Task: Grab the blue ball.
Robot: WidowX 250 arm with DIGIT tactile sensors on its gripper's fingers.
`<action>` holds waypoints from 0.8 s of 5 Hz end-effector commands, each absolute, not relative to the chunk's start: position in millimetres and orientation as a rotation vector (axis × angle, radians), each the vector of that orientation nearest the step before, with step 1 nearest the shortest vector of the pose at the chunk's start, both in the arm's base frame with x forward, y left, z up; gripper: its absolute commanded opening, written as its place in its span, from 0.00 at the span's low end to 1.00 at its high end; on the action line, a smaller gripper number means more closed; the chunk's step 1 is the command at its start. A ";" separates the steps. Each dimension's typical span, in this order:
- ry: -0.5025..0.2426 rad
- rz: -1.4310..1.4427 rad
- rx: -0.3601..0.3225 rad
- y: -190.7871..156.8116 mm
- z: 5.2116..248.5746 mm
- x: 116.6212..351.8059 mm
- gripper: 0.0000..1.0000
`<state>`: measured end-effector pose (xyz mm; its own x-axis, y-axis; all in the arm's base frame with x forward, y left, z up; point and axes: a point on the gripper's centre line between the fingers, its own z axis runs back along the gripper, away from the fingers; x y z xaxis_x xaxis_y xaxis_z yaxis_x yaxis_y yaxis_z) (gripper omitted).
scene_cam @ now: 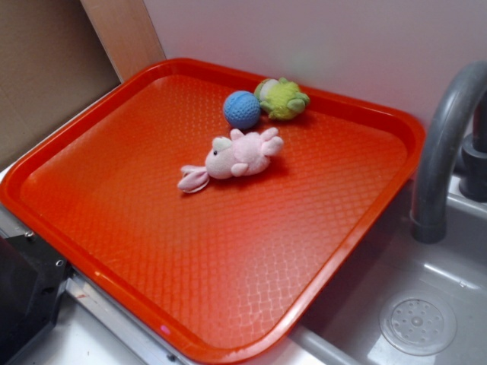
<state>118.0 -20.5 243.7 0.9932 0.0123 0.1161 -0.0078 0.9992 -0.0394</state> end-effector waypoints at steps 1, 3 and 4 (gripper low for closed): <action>-0.117 0.010 -0.039 -20.5 243.7 118.0 1.00; -0.253 -0.027 0.013 -56.6 174.9 216.0 1.00; -0.238 -0.064 0.030 -62.2 123.8 255.2 1.00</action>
<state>252.4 -62.8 112.0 0.9780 -0.0747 0.1948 0.0675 0.9968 0.0434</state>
